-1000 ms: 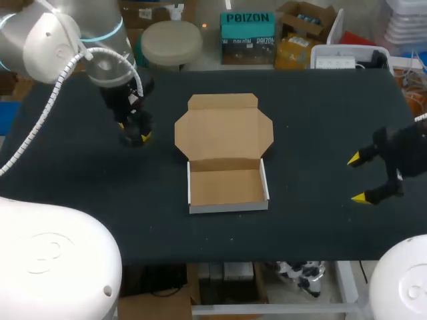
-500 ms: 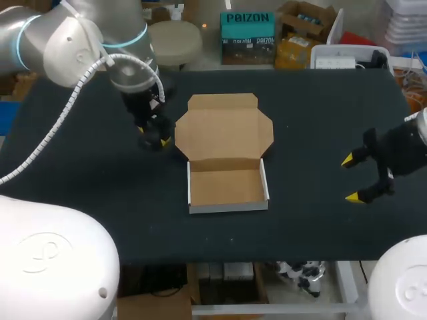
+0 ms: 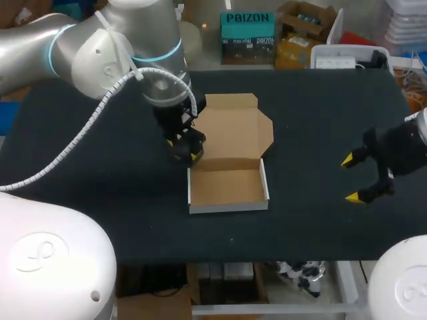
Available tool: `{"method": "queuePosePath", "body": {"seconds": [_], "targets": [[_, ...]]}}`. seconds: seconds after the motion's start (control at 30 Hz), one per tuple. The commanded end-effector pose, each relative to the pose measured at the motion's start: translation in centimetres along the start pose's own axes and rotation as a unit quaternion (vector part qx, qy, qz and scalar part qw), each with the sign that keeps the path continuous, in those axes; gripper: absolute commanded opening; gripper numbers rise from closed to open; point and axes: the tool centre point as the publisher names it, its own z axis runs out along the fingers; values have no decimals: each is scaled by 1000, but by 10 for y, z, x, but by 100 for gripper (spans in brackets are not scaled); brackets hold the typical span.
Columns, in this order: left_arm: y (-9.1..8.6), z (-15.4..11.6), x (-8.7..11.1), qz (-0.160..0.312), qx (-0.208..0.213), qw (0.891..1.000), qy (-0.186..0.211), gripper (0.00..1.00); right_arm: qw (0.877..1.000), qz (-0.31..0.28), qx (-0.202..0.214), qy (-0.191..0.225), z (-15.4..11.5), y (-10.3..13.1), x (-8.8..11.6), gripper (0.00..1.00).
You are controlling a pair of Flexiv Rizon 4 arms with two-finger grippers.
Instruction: Assemble the packaging by folding the flat box into shape, placing the metal phone stand inside, and closing the box properly
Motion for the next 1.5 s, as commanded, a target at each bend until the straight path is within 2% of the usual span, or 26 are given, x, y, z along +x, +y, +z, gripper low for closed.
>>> {"method": "queuePosePath", "body": {"seconds": [0.03,0.5,0.73,1.17,1.5], "targets": [[-12,12,15,-3,-8,1000,-13,0,1000,0,-1,2,-2,0,0,100],[-24,42,57,-21,-14,1000,-3,0,1000,0,-1,2,-2,0,0,100],[-29,59,67,-31,-13,999,13,0,1000,0,-1,2,-2,0,0,100],[-29,83,88,-15,-14,1000,10,0,1000,0,-1,2,-2,0,0,100],[-27,96,95,-14,-17,1000,-1,0,1000,0,-1,2,-2,0,0,100]]}}
